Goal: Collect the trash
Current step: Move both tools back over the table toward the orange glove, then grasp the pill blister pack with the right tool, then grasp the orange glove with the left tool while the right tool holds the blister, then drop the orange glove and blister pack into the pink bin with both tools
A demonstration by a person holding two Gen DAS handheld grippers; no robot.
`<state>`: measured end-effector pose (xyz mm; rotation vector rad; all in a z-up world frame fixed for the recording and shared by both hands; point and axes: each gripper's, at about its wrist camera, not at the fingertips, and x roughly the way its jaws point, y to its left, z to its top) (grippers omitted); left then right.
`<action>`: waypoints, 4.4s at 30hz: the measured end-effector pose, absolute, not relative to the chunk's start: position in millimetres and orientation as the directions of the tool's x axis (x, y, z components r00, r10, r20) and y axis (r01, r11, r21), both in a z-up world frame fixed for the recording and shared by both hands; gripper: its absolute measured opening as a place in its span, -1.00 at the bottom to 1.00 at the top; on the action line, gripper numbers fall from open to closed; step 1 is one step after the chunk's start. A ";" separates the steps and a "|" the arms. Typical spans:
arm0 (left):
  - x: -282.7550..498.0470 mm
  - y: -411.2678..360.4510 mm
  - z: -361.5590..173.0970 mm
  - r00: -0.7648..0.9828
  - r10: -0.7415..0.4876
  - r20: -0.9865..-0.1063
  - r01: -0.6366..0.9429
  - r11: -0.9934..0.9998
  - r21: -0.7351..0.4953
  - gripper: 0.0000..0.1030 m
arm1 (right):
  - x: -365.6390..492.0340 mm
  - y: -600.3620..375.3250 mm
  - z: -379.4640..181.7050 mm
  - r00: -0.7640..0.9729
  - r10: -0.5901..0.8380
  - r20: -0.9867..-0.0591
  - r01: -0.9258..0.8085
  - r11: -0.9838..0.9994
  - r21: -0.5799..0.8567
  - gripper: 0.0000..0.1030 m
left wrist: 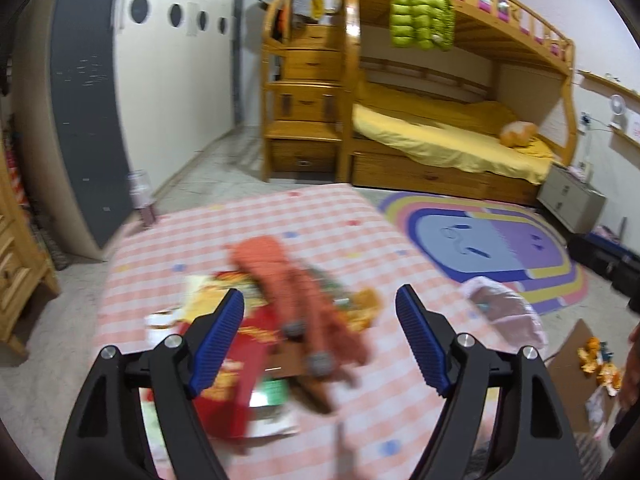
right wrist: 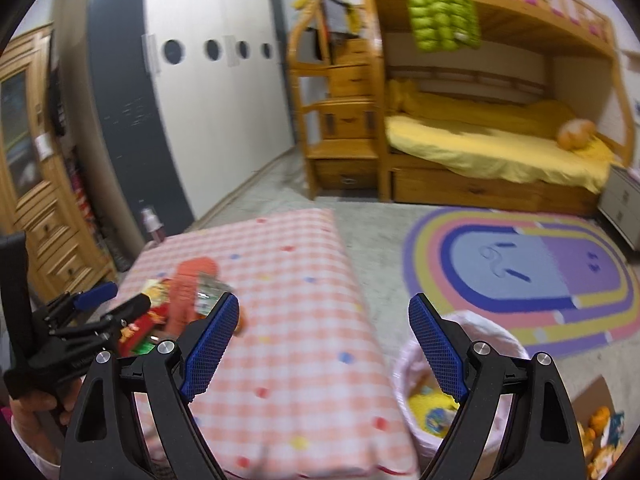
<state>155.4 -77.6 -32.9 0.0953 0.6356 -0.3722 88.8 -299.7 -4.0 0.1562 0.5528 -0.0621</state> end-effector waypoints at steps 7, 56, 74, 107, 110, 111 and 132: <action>158.8 -20.7 -33.8 0.777 -0.205 -0.595 0.258 0.966 0.004 0.49 | 130.6 -258.7 -12.2 0.837 0.080 -0.542 0.002 0.989 0.149 0.67; 228.3 -4.8 -51.9 0.752 -0.123 -0.647 0.161 0.987 0.000 0.52 | 232.0 -170.7 -90.1 0.658 0.088 -0.748 -0.195 0.979 -0.056 -0.52; 209.8 -52.9 -56.3 0.711 -0.244 -0.659 0.318 0.948 -0.007 0.44 | 182.7 -234.1 -40.3 0.819 0.072 -0.570 -0.025 0.996 0.089 -0.92; 191.8 -69.5 -14.3 0.707 -0.522 -0.476 0.509 0.844 -0.169 -0.79 | 160.2 -260.5 -25.1 0.864 0.068 -0.498 0.008 0.989 0.149 -0.92; 185.3 -74.0 -10.3 0.698 -0.553 -0.455 0.543 0.823 -0.167 -0.79 | 154.8 -268.8 -23.0 0.867 0.071 -0.493 0.016 0.985 0.169 -0.92; 184.5 -77.6 -8.9 0.696 -0.556 -0.454 0.548 0.820 -0.164 -0.79 | 152.2 -271.7 -22.3 0.869 0.066 -0.491 0.022 0.985 0.172 -0.92; 127.4 -254.7 -36.9 0.543 -0.668 -0.509 0.773 0.634 -0.008 -0.79 | 57.3 -401.8 -48.9 0.814 -0.179 -0.553 0.323 0.930 0.174 -0.92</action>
